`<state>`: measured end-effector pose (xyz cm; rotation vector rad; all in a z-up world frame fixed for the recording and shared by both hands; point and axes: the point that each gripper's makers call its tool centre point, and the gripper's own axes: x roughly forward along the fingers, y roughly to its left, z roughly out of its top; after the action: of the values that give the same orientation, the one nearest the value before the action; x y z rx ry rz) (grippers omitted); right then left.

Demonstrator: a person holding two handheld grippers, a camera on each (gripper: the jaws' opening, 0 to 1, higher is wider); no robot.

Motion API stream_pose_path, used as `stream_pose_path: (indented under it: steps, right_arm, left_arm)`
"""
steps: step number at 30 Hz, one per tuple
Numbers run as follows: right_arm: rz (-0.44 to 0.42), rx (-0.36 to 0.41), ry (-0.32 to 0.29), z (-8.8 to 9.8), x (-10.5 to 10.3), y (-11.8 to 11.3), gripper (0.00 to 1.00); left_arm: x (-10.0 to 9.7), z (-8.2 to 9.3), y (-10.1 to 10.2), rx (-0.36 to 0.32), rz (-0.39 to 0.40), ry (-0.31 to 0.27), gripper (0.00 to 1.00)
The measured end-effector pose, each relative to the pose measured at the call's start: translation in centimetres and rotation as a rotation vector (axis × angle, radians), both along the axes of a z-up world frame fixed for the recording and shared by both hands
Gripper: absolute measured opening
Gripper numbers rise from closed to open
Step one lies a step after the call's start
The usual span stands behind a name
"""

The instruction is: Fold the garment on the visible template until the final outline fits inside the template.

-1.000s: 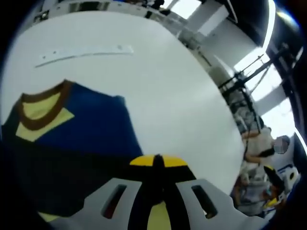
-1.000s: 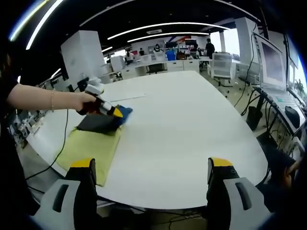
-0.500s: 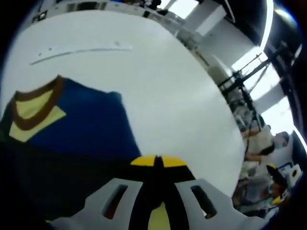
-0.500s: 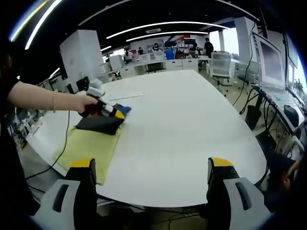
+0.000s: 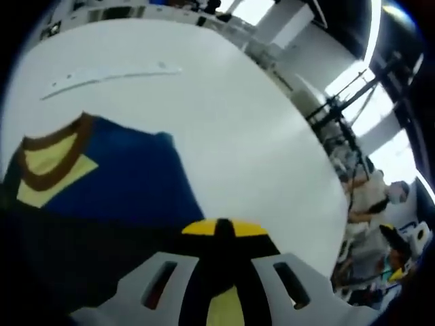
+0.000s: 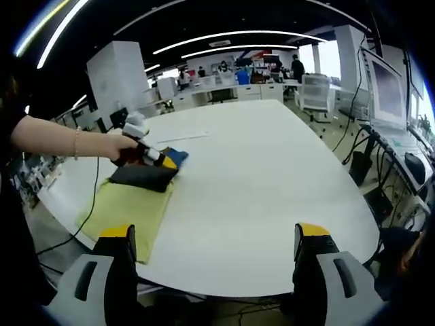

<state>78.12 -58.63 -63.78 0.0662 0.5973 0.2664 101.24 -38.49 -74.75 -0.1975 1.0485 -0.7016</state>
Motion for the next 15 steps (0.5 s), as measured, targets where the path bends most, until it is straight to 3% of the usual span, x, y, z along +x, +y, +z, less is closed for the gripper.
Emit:
stream_pose_path:
  steps: [3, 15]
  right_arm:
    - [0.017, 0.004, -0.011, 0.4, 0.6, 0.7, 0.96]
    - [0.125, 0.024, -0.044, 1.6, 1.9, 4.7, 0.96]
  left_arm:
    - [0.0, 1.0, 1.3, -0.006, 0.003, -0.033, 0.16]
    - [-1.8, 4.6, 8.5, -0.029, 0.073, -0.115, 0.34]
